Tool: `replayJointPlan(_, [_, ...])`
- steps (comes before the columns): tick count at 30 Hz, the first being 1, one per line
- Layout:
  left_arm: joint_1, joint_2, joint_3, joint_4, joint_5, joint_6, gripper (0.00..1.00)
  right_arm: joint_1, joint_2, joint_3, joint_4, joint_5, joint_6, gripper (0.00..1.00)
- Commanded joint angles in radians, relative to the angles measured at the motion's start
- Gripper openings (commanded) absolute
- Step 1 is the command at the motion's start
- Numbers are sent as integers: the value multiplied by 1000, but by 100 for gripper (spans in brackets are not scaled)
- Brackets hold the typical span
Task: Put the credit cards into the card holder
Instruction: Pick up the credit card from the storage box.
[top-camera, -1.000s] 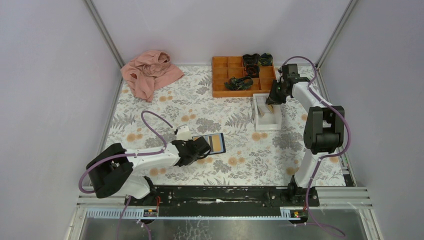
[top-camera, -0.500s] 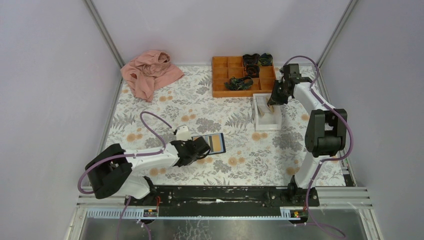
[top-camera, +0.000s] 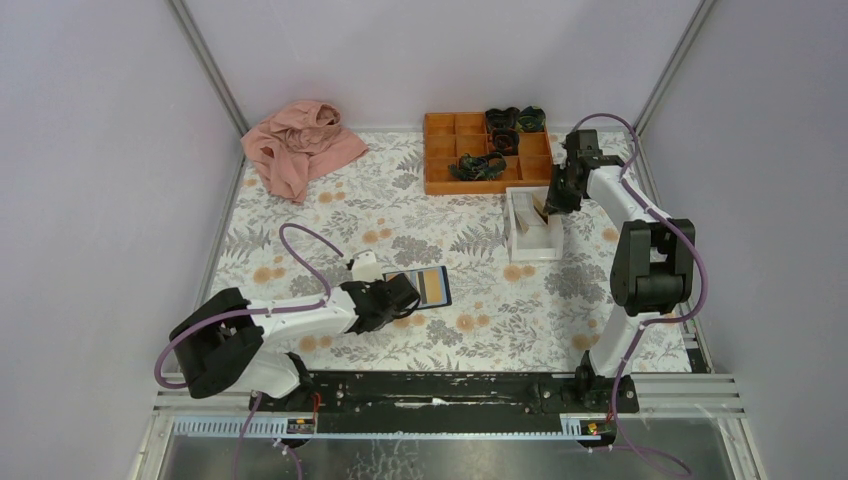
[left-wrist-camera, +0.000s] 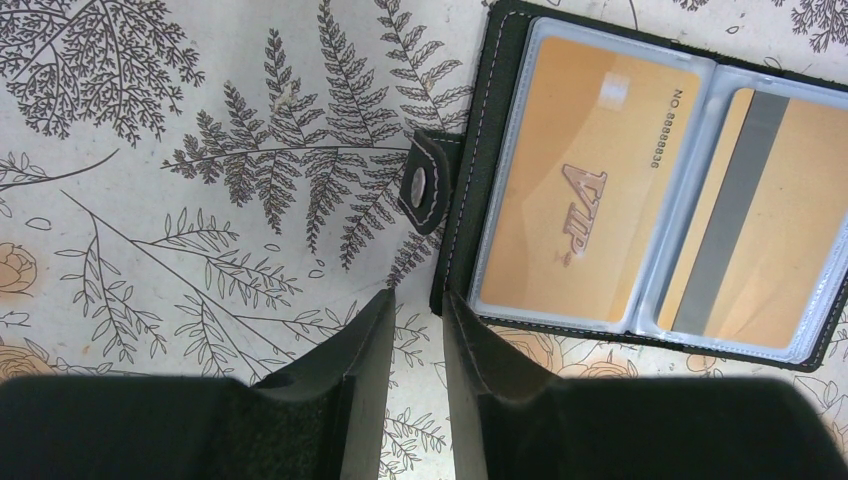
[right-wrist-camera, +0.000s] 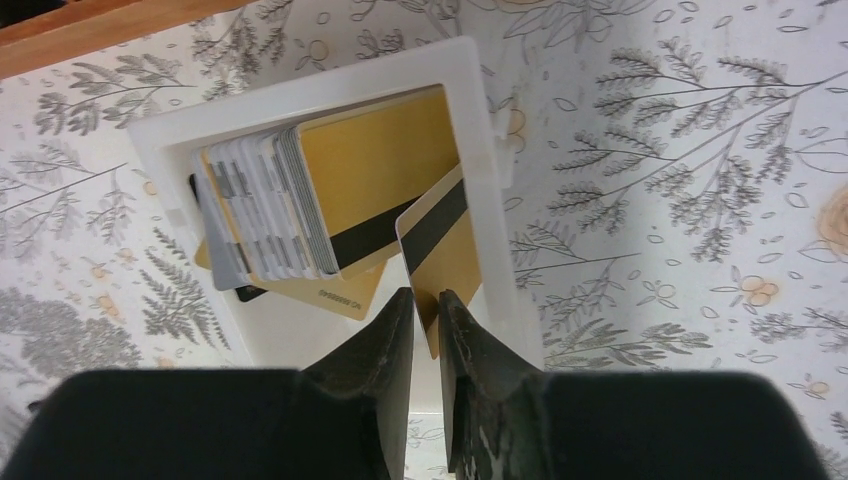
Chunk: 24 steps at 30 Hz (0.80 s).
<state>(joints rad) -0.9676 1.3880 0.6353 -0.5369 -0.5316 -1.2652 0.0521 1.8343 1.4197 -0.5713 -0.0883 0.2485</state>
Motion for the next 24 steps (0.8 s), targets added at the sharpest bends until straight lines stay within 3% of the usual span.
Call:
replayJointPlan(1, [5,13,-18,97,41,2,32,3,-49,11,-34,72,-33,21])
replayJointPlan(13, [5,17,-25,118,42,14,32,19,7,73,-61,124,-54,18])
replayJointPlan(24, [3,10,-31,127,48,17,32,44,38,79,-93,169,-65,0])
